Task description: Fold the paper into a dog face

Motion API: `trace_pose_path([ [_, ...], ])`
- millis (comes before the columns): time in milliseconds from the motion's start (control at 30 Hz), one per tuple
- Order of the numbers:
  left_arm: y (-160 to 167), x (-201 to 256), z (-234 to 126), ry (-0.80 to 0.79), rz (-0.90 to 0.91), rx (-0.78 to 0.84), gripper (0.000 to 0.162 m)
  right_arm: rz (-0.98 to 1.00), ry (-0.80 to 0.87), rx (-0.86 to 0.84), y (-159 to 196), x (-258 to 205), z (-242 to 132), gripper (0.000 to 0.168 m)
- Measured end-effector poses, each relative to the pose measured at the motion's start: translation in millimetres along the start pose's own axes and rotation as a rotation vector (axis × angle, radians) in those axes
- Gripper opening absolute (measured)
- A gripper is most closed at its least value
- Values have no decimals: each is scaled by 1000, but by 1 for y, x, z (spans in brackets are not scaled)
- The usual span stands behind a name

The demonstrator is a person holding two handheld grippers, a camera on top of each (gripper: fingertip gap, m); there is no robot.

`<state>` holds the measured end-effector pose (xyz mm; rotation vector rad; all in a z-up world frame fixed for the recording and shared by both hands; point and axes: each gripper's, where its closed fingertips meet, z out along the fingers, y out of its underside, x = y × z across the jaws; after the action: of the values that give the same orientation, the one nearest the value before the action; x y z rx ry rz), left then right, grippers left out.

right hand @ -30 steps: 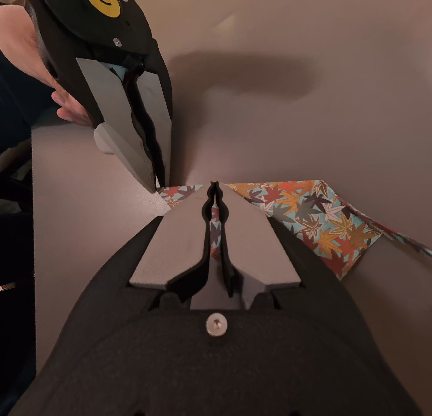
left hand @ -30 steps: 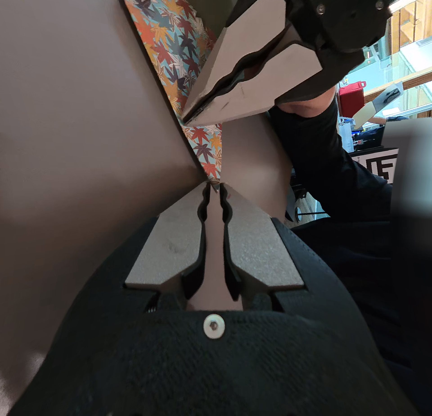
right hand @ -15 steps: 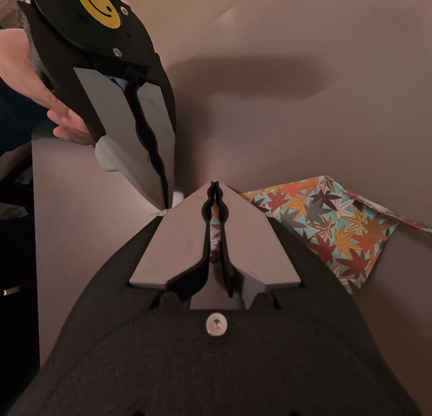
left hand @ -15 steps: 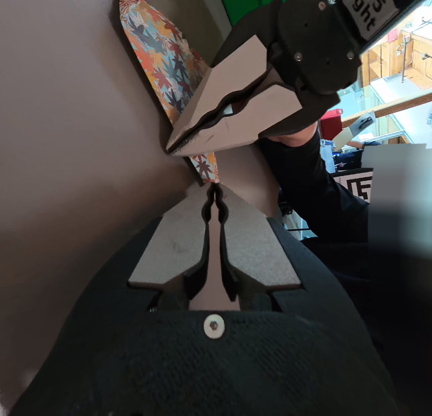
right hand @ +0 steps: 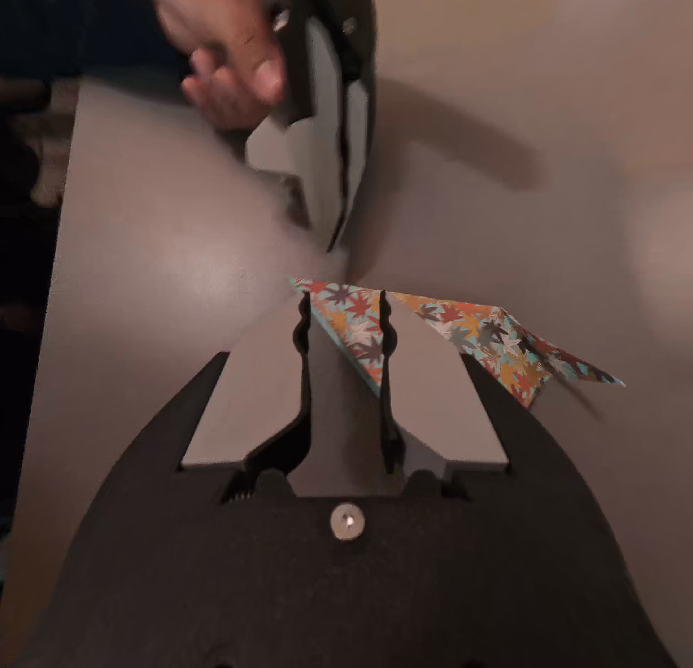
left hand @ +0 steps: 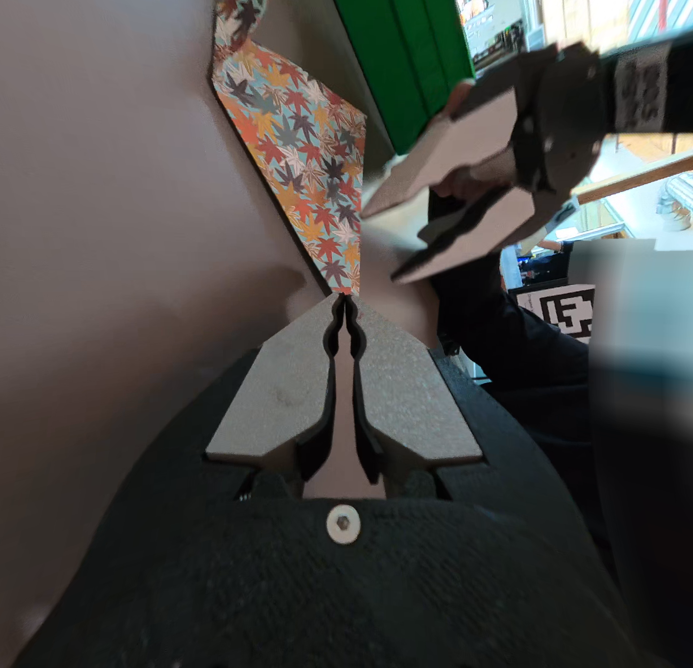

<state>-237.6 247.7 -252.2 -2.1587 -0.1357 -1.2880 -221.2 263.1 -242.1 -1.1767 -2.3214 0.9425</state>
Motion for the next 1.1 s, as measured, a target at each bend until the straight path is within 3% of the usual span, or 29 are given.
trace_pose_path([
  [67, -4, -4, -4, -9, -11, 24, 4, -126, -2, -63, 7, -13, 4, 35],
  [200, -3, -4, -5, -18, -4, 18, 4, -336, 110, -173, 18, -13, 17, 8],
  [267, 0, -4, -3, -25, 0, 0, 3, -365, 135, -197, 21, -11, 22, 3],
  [467, 3, 0, -2, -11, 1, -6, 7, -309, 219, -190, 19, 8, 26, 0],
  [667, -8, 2, -7, 7, -18, 62, 22, -151, 200, -54, 1, 16, 19, 0],
  [1100, -15, 3, -1, 19, -40, 113, 27, -10, 142, 3, -6, 14, 26, 0],
])
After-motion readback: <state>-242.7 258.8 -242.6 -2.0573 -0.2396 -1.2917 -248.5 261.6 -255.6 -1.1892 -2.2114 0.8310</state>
